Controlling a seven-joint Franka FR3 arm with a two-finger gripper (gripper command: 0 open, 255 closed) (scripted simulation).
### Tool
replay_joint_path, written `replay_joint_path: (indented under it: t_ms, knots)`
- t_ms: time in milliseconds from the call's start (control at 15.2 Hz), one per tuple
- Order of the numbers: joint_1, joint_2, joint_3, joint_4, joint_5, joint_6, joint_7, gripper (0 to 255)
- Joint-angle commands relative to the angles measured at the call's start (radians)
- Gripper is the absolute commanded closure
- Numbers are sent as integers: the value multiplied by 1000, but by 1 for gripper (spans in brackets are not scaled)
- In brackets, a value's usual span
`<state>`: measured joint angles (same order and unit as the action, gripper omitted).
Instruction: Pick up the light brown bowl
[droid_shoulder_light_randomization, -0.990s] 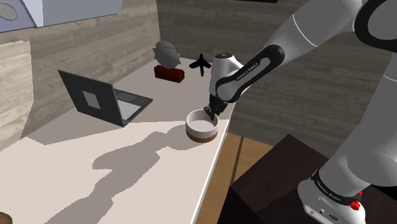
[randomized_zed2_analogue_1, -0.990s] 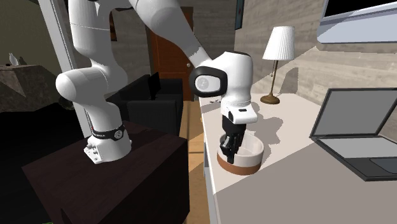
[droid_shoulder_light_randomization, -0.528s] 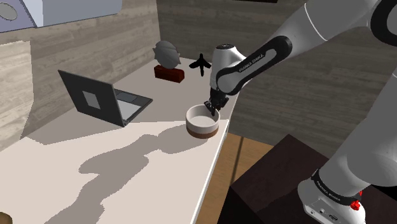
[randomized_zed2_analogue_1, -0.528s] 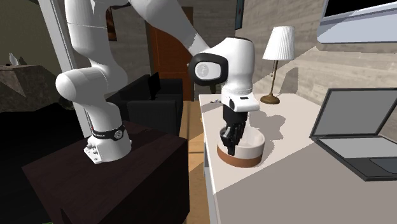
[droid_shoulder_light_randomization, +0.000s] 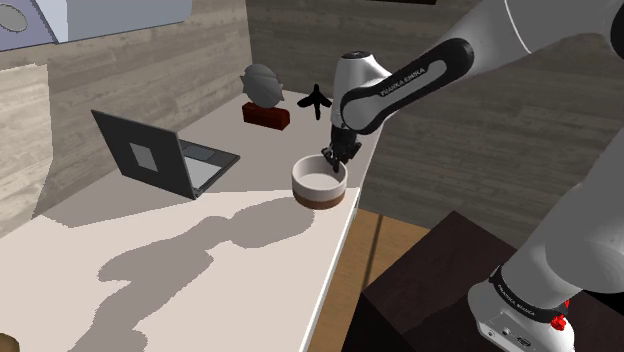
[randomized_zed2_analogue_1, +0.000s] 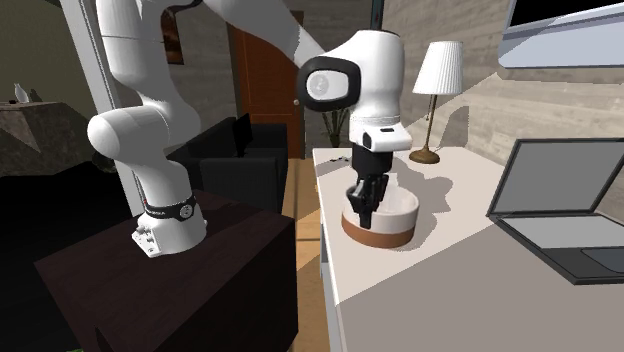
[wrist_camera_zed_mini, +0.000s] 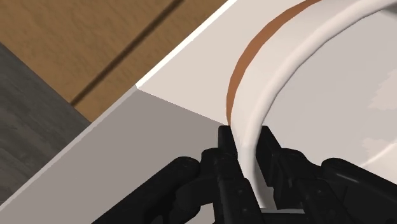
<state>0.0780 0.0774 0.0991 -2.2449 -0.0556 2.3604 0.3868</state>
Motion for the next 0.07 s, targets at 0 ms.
replay_joint_path:
  t_ms: [0]
  knots:
    - [0, -6, 0, 1, 1, -7, -1, 255]
